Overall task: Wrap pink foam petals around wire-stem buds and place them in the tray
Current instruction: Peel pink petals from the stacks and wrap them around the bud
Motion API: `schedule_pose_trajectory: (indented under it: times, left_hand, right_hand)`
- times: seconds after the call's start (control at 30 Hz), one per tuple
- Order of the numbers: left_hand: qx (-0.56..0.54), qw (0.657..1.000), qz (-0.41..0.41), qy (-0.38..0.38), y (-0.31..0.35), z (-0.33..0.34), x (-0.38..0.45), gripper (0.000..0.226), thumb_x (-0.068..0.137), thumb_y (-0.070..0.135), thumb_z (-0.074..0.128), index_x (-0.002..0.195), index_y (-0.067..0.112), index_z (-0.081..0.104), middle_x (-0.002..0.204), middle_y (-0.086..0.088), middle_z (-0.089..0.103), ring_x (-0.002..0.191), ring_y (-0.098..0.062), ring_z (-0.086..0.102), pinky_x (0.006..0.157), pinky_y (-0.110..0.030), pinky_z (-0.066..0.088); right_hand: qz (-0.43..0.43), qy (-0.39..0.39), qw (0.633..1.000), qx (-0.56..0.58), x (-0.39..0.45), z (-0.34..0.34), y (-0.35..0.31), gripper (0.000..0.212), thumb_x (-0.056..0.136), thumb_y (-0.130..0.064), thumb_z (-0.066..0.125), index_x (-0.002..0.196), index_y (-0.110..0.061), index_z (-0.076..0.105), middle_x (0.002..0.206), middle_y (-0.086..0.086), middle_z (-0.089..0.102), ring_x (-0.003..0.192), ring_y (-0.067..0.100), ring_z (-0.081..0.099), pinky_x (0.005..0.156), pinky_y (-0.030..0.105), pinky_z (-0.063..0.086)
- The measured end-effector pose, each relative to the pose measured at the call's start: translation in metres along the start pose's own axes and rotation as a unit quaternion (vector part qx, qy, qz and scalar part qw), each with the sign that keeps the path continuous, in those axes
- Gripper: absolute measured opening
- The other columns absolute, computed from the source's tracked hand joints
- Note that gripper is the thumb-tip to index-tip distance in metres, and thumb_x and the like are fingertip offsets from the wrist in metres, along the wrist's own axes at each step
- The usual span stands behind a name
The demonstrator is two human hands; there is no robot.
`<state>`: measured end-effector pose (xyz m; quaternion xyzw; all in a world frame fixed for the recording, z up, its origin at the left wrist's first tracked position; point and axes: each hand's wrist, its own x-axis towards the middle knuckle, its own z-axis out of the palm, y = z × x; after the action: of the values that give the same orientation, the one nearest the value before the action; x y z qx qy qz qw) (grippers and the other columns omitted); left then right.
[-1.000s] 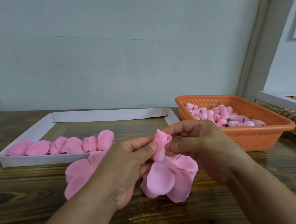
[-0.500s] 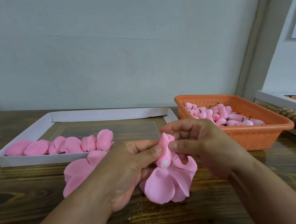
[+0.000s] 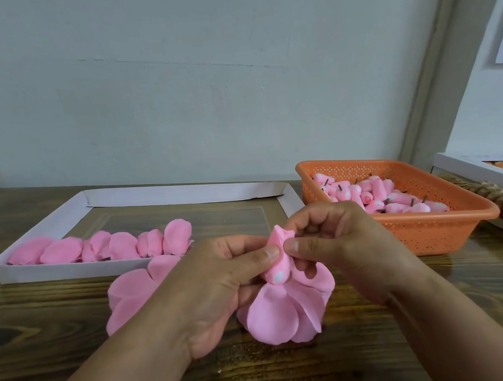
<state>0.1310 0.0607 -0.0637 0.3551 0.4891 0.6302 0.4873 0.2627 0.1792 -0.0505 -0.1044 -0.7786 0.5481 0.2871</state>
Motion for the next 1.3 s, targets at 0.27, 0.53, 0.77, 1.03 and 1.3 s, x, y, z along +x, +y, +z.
schedule_pose_trajectory:
  times: [0.27,0.53,0.77,1.03,1.3]
  left_hand:
    - [0.036,0.999,0.004,0.006,0.001,0.002,0.000,0.011,0.080,-0.006,0.061,0.081,-0.007,0.072,0.083,-0.019,0.071,0.077,-0.023,0.068,0.077,-0.029,0.057]
    - [0.089,0.995,0.029,0.039,-0.001,0.002,0.000,0.009,0.079,0.003,0.068,0.081,0.006,0.076,0.088,-0.018,0.073,0.093,-0.033,0.070,0.089,-0.041,0.055]
    - [0.067,0.997,0.027,0.029,-0.005,0.005,0.001,0.012,0.071,0.011,0.070,0.080,0.004,0.075,0.079,-0.016,0.071,0.078,-0.024,0.068,0.081,-0.036,0.056]
    - [0.000,1.000,-0.021,-0.003,-0.004,0.006,0.001,0.022,0.086,0.004,0.060,0.105,-0.003,0.069,0.101,-0.025,0.070,0.098,-0.032,0.069,0.076,-0.031,0.059]
    - [-0.052,0.997,-0.056,0.028,-0.005,0.003,0.004,0.025,0.068,0.005,0.067,0.091,-0.004,0.071,0.094,-0.021,0.072,0.080,-0.022,0.071,0.066,-0.027,0.060]
  right_hand:
    - [0.006,0.003,1.000,-0.028,-0.001,0.004,-0.001,0.006,0.083,0.003,0.063,0.079,-0.001,0.063,0.054,0.004,0.059,0.044,0.013,0.049,0.045,0.022,0.042]
    - [0.003,0.032,0.997,-0.065,-0.002,0.015,-0.004,0.018,0.079,-0.020,0.074,0.071,-0.011,0.061,0.052,0.004,0.062,0.041,0.007,0.049,0.042,0.018,0.038]
    - [-0.002,0.042,0.994,-0.097,-0.001,0.017,-0.007,0.019,0.084,-0.005,0.065,0.068,-0.016,0.064,0.048,-0.006,0.058,0.039,-0.001,0.046,0.040,0.009,0.033]
    - [0.013,0.042,0.995,-0.090,-0.001,0.018,-0.005,0.021,0.083,-0.002,0.066,0.066,-0.013,0.063,0.047,-0.007,0.057,0.041,-0.001,0.045,0.042,0.011,0.033]
    - [0.041,0.017,0.992,-0.122,0.001,0.012,-0.004,0.039,0.087,-0.043,0.056,0.067,-0.011,0.065,0.056,0.003,0.057,0.050,0.010,0.048,0.049,0.023,0.039]
